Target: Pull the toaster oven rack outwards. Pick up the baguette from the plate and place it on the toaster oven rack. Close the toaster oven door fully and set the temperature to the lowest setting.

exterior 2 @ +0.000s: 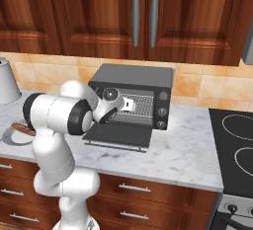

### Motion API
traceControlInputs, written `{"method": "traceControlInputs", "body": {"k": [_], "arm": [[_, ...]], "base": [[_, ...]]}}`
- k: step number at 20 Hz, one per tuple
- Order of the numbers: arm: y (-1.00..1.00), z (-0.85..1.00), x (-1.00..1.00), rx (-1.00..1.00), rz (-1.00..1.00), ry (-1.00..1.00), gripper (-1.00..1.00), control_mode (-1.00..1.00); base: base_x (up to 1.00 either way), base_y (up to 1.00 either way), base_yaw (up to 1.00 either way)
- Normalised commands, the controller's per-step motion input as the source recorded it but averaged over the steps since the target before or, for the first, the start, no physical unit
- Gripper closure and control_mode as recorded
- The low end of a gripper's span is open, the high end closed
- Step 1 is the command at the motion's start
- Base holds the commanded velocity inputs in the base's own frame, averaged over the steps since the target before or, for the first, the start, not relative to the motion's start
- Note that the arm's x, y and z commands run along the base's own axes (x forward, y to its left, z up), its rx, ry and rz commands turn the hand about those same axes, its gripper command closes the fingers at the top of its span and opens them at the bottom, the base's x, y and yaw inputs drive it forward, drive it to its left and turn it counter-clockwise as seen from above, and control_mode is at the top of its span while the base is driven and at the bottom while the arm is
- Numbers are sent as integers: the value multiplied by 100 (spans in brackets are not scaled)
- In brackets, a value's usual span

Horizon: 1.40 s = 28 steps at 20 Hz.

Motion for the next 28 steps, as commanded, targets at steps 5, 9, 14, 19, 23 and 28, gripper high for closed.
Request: {"method": "traceControlInputs", "body": {"k": [5, 9, 14, 19, 23, 28], "arm": [[-3, -20, 11, 0, 0, 0, -100, -100], [-4, -17, 16, 0, 0, 0, -100, -100], [-5, -16, 18, 0, 0, -2, -100, -100], [-3, -32, 11, 0, 1, 3, -100, -100], [0, -82, 2, 0, 4, 33, -100, -100], [0, -82, -20, 9, 7, 34, -100, -100]], "base": [[0, 0, 0], [0, 0, 0], [0, 0, 0], [0, 0, 0], [0, 0, 0], [0, 0, 0]]}}
